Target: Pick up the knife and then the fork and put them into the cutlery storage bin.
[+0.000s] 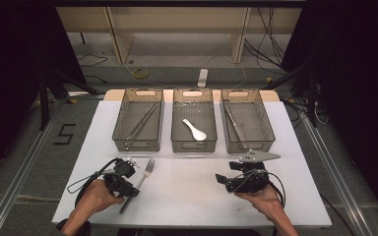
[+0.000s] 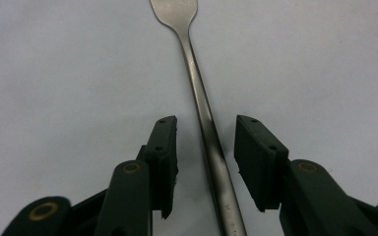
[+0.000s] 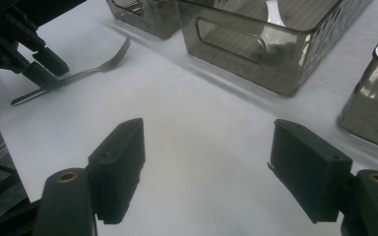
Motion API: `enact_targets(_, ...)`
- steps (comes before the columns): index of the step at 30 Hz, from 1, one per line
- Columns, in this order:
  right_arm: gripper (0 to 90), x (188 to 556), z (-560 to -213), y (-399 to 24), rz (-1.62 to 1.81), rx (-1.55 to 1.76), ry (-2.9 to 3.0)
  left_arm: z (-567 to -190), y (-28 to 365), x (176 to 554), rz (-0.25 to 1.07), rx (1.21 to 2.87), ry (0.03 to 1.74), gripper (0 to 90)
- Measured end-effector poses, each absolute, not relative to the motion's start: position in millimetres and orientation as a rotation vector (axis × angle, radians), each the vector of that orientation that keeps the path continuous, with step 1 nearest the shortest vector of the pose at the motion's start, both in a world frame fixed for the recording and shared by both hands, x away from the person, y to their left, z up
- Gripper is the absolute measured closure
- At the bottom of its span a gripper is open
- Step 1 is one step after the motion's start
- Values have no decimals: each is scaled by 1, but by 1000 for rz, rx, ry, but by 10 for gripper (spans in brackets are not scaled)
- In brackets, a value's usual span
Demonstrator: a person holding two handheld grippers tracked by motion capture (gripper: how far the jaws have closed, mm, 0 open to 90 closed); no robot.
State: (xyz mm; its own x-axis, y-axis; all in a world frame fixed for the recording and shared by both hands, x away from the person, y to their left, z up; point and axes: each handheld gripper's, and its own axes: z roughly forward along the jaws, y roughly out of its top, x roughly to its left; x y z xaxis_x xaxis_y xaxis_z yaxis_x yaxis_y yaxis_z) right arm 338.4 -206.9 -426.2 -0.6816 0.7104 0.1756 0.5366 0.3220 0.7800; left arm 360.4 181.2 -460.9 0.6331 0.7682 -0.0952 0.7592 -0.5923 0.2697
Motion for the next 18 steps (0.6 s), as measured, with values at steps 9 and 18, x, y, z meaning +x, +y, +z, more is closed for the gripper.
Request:
enact_targets(9, 302, 337, -428, -204, 1284, 1133, 2403, -462, 176, 362, 75, 2611, 1222, 668)
enact_targets(18, 306, 336, -428, -202, 1278, 1125, 2406, -463, 174, 363, 93, 2630, 1202, 736)
